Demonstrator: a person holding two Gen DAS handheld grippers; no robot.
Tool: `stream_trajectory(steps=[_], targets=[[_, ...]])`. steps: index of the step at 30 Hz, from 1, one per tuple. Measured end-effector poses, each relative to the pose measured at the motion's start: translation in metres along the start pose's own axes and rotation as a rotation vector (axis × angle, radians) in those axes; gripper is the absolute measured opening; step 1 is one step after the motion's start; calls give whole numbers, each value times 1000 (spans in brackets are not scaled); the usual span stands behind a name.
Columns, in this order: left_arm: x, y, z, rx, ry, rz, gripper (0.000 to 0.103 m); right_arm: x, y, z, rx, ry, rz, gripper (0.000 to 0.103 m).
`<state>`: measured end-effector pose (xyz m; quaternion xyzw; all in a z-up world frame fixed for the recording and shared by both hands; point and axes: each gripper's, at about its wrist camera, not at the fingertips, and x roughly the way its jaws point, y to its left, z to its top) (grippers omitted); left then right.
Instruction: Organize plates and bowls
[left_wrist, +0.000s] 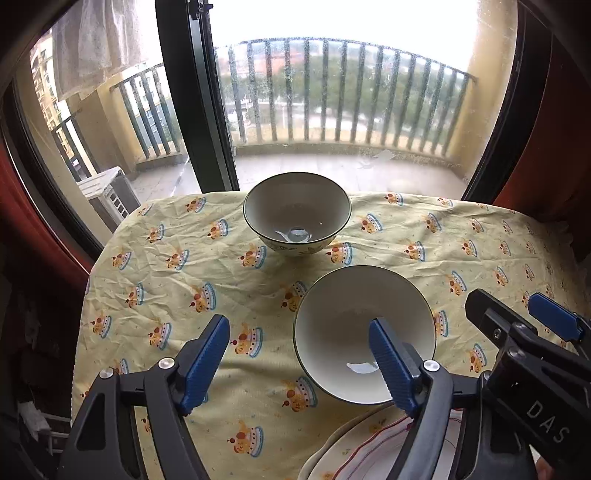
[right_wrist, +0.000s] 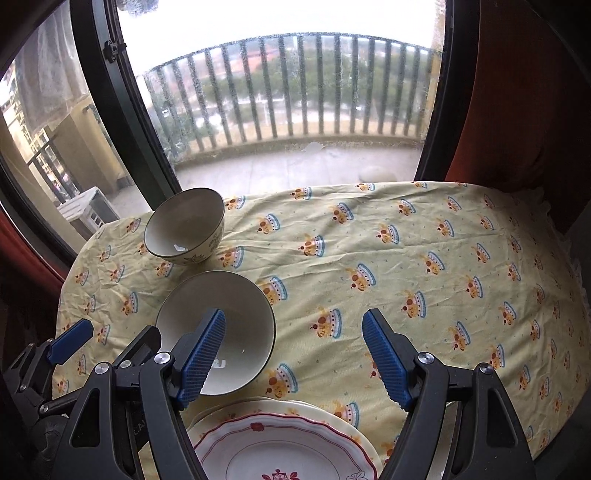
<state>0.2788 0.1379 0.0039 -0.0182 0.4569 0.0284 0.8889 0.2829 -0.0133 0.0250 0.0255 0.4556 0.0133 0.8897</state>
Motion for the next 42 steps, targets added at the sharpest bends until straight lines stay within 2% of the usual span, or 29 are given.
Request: stream_trajectory(steps=[2, 6, 9, 13, 18, 23, 25, 29, 42], targets=[[7, 1, 4, 6, -8, 11, 76, 8, 2, 4, 6, 1, 3, 79], [27, 2, 5, -2, 14, 13, 61, 26, 6, 8, 4, 16, 4, 77], [37, -1, 3, 7, 21, 14, 55, 42, 7, 6, 10, 37, 9, 64], [48, -1, -1, 19, 17, 30, 50, 57, 6, 0, 50, 35, 39, 54], [66, 0, -6, 17, 64, 18, 41, 79, 8, -9, 52, 73, 46, 37], [80, -2, -13, 29, 92, 2, 34, 93, 10, -15, 46, 98, 41, 25], [85, -3, -14, 42, 104, 2, 27, 95, 12, -16, 35, 97, 42, 23], [89, -8, -16, 65, 112, -13, 21, 96, 18, -18, 2, 91, 31, 19], [90, -12, -17, 77, 124, 6, 20, 97, 23, -15, -34, 105, 10, 18]])
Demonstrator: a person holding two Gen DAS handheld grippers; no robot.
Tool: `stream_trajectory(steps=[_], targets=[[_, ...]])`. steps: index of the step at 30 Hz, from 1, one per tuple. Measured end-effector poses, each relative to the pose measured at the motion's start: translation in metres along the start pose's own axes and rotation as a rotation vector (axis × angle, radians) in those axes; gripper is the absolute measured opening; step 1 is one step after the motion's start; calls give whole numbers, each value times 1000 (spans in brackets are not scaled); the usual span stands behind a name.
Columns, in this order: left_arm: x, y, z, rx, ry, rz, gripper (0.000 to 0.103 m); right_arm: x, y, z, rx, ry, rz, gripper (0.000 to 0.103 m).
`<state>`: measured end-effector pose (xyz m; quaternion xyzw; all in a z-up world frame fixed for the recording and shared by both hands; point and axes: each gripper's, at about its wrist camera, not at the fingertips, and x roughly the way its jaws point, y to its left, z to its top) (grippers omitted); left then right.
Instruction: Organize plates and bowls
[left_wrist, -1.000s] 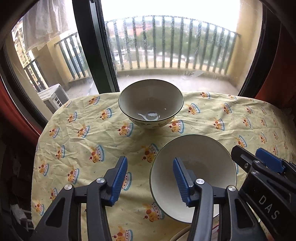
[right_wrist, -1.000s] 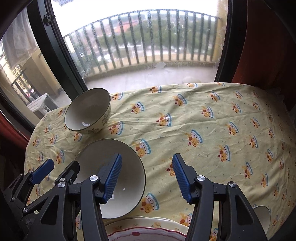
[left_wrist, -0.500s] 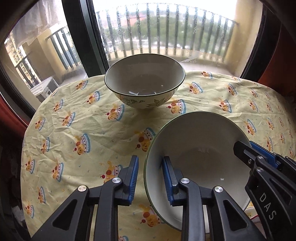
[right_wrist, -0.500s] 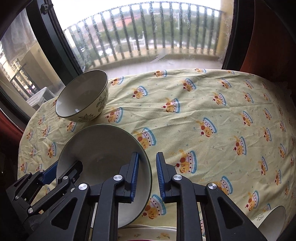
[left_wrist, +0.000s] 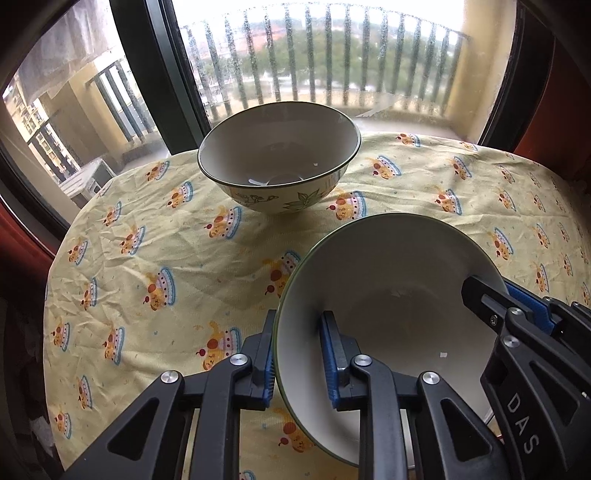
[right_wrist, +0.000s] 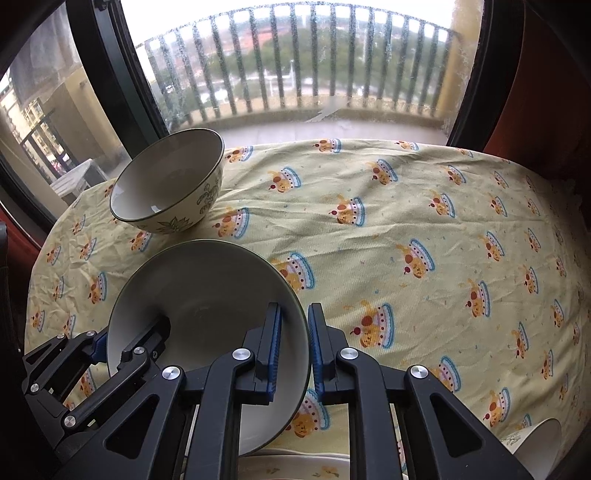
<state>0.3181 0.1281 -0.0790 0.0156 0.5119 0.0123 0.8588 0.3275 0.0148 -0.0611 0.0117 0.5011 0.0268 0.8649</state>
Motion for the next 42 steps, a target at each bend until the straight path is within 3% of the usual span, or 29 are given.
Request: stream_trajectory(steps=[10, 42], targets=[[-9, 0, -4, -10, 17, 0, 19, -10, 0, -4, 2, 12, 4, 18], [-111, -65, -19, -57, -103, 34, 19, -114, -65, -18, 1, -96, 42, 18]])
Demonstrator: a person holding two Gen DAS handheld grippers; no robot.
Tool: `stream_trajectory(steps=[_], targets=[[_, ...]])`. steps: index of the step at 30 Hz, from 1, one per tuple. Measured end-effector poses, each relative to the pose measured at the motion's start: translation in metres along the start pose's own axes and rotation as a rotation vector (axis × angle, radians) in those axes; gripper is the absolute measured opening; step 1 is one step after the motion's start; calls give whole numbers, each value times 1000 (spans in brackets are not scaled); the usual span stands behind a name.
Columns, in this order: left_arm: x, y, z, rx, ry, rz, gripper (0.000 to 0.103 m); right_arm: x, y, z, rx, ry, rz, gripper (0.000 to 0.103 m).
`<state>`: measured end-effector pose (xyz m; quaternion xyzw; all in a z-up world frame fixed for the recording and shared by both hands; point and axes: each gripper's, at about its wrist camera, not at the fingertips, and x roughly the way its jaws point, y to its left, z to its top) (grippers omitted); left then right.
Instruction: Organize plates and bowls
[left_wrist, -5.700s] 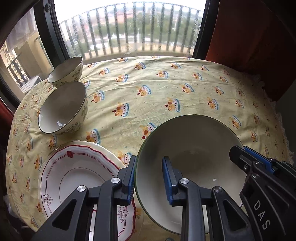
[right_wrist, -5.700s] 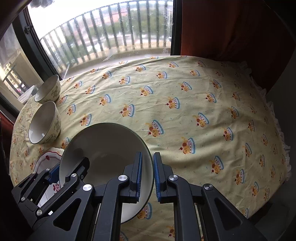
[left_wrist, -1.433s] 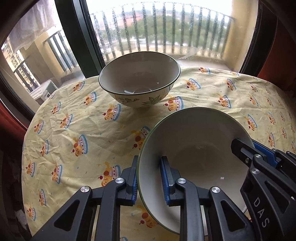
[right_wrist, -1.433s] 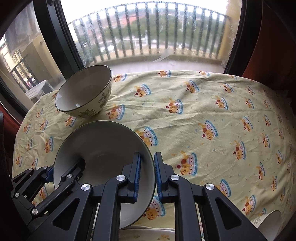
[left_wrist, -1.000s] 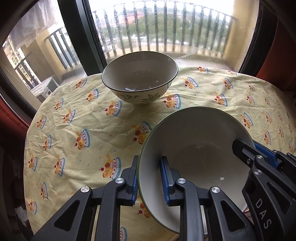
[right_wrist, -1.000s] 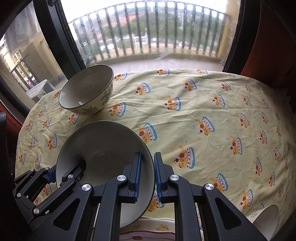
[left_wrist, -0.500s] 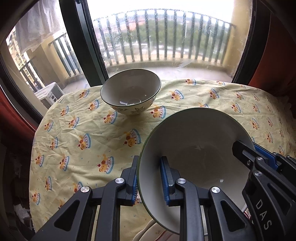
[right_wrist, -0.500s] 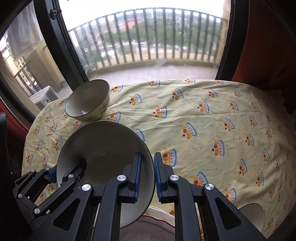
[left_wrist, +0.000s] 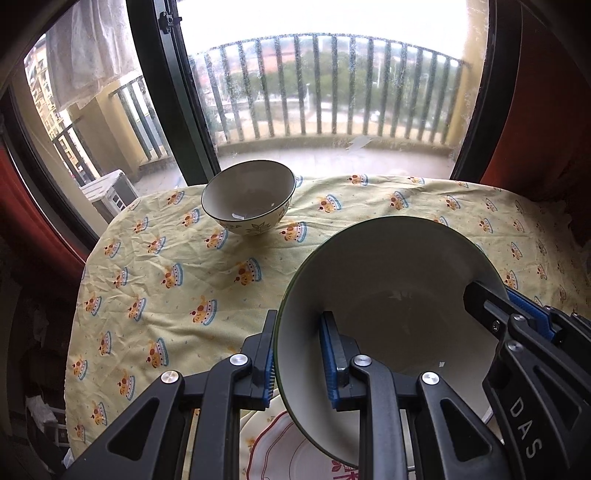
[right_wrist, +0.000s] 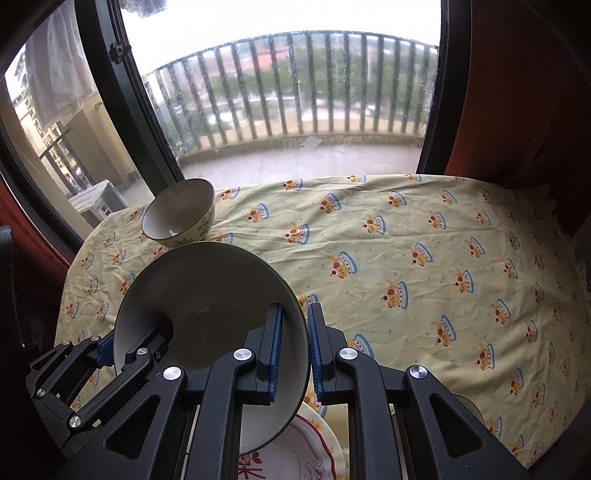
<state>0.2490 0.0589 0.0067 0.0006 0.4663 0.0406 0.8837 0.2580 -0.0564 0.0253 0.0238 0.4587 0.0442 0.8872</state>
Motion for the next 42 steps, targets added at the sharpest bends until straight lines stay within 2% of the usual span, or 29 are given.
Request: stream_trajectory(steps=[17, 23, 33, 42], targets=[[-35, -51, -26, -23, -47, -29, 19, -45, -55, -24, -4, -45, -16, 18], [-39, -78, -35, 1, -50, -50, 19, -54, -80, -36, 11, -52, -37, 18], [-39, -117, -46, 62, -28, -98, 20, -60, -121, -54, 65, -41, -86, 18], [-31, -140, -65, 106, 25, -123, 20, -58, -146, -76, 109, 3, -117, 18]])
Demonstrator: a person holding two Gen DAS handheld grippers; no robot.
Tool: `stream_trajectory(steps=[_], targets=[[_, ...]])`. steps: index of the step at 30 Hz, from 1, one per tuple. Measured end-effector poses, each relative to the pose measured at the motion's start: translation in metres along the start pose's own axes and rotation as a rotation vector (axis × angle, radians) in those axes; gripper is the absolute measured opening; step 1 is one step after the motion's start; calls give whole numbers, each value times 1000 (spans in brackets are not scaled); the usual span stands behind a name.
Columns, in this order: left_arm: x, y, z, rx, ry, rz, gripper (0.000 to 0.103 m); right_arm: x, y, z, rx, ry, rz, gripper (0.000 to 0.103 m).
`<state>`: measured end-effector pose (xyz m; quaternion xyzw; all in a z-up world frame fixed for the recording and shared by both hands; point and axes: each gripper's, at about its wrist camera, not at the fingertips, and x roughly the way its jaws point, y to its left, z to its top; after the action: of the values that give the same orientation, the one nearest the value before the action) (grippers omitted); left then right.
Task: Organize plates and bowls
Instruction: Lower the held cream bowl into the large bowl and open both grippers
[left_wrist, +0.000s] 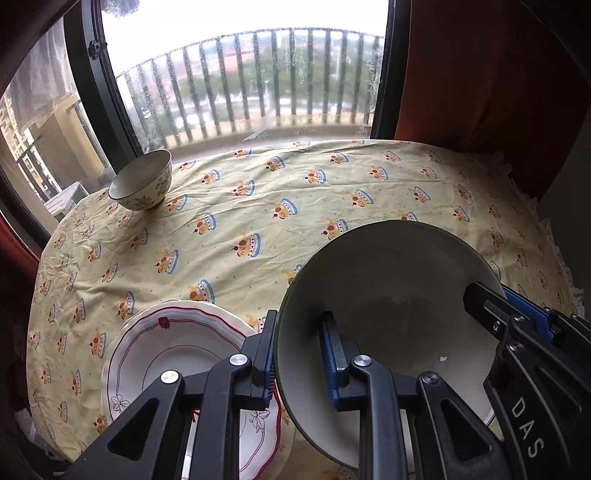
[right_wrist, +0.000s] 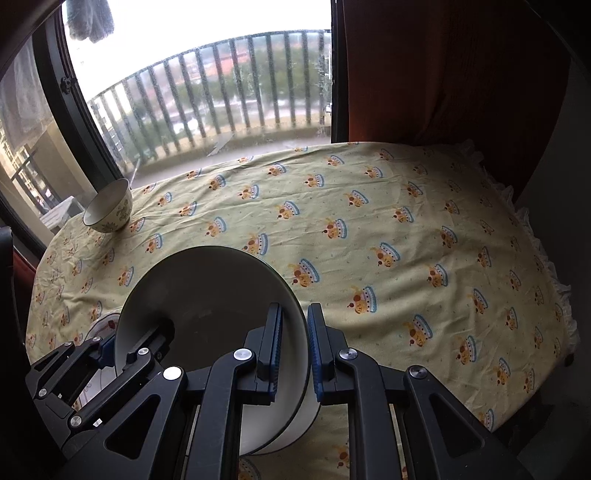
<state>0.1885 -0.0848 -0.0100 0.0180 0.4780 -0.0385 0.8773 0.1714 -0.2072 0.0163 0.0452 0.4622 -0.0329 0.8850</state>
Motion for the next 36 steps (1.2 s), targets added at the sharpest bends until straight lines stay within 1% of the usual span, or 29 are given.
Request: stream_trajectory(steps=[9, 18, 25, 31, 36], targets=[[9, -5, -12, 10, 60, 16, 20, 13, -7, -14, 13, 52, 13, 18], [22, -4, -27, 15, 128, 16, 20, 25, -7, -29, 28, 96, 21, 17], [27, -7, -31, 28, 137, 20, 19, 30, -8, -37, 31, 102, 13, 18], [35, -9, -33, 31, 149, 6, 19, 37, -9, -40, 28, 106, -2, 18], [38, -10, -32, 46, 134, 6, 19, 46, -10, -38, 19, 108, -11, 18]])
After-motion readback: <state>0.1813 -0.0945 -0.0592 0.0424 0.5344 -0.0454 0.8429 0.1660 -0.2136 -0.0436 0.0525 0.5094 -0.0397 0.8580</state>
